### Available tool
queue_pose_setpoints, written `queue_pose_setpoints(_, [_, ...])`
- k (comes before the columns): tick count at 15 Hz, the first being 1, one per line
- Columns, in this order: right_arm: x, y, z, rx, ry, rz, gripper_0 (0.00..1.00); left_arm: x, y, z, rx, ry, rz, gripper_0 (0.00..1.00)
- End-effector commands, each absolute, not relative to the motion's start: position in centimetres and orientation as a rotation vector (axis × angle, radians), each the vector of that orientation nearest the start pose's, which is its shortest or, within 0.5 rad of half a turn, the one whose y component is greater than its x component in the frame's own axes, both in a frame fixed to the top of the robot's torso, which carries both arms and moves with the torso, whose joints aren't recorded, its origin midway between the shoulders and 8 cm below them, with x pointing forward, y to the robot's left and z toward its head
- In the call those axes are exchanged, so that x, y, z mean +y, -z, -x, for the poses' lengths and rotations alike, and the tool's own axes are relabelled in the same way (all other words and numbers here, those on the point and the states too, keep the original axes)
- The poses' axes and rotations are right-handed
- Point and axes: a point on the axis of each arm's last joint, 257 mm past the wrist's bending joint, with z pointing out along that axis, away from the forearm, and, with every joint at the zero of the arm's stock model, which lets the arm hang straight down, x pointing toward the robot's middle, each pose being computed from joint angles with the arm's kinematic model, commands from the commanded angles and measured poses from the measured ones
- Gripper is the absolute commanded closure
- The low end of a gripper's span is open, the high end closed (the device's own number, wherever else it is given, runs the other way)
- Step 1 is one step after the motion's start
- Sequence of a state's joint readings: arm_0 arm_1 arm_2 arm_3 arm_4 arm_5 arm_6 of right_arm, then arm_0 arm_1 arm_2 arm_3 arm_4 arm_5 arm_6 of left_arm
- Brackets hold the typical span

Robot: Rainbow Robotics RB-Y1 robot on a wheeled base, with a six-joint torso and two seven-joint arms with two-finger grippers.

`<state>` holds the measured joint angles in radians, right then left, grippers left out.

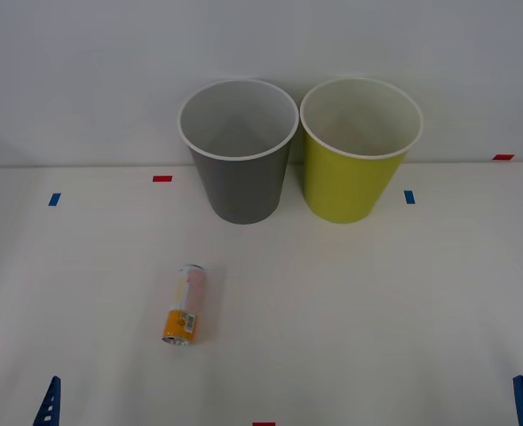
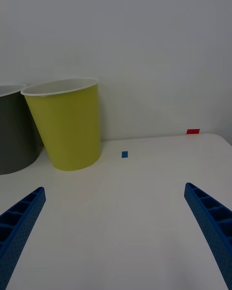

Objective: Put cans in the gray bin and PET bottles in the light green bin.

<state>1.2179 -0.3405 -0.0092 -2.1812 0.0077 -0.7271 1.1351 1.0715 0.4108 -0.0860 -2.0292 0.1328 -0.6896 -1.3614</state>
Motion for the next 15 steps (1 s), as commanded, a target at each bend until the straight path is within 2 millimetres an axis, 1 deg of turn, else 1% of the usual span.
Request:
queue_pose_setpoints(1, [-31.3,16.8,-20.0,1.457,-0.088,-0.026,0.00,31.0,22.7,-23.5,1.540,0.049,-0.087,0.00])
queue_pose_setpoints(3, [-31.3,16.8,-20.0,1.457,-0.088,-0.026,0.00,29.9,23.2,-24.4,1.560,0.082,-0.129,0.00])
queue_pose_setpoints(5, [-31.3,16.8,-20.0,1.457,-0.088,-0.026,0.00,28.8,24.2,-26.0,1.597,0.110,-0.183,0.00])
queue_pose_setpoints(8, [-31.3,16.8,-20.0,1.457,-0.088,-0.026,0.00,27.4,24.4,-27.8,1.615,0.143,-0.254,0.00])
queue_pose_setpoints(11, [-31.3,16.8,-20.0,1.457,-0.088,-0.026,0.00,25.7,24.0,-28.9,1.672,0.159,-0.301,0.00])
queue_pose_setpoints(15, [-31.3,16.8,-20.0,1.457,-0.088,-0.026,0.00,25.1,23.9,-30.8,1.737,0.158,-0.339,0.00])
